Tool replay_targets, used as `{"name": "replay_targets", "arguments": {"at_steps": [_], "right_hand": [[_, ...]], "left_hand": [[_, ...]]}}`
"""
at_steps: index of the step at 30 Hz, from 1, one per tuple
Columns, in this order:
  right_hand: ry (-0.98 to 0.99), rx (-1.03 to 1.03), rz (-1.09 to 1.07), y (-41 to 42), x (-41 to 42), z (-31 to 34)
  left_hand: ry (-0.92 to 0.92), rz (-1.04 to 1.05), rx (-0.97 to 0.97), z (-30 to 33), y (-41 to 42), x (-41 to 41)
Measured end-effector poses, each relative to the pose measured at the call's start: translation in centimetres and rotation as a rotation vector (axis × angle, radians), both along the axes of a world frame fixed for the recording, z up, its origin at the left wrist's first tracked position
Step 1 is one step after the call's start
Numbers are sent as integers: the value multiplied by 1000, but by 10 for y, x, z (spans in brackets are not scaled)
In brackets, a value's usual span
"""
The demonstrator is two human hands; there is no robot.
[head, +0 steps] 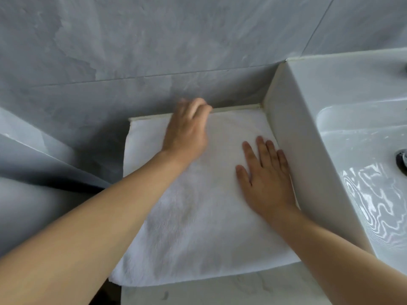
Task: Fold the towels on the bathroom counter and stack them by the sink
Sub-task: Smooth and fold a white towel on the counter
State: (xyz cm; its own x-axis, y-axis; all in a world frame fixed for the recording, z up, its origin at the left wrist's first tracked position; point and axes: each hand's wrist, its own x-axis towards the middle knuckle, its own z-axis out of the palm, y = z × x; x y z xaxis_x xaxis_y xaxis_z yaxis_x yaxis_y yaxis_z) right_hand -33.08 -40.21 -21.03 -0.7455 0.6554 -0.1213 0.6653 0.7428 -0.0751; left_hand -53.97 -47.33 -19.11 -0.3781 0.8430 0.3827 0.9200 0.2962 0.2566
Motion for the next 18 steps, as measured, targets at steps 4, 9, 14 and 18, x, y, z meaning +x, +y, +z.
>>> {"name": "replay_targets", "arguments": {"at_steps": [4,9,14,18], "right_hand": [[54,-28,5,0,-1,0],[308,-230,-235,-20,5,14],[227,-497,-653,-26,7,40],[167,-735,-891,-16,2,55]], "left_hand": [[-151,-140,-354,-16,14,12],[-56,-88,-439,-24,12,6],[-39,-82,-512,-24,7,4],[-27,-49,-536,-21,-8,-5]]}}
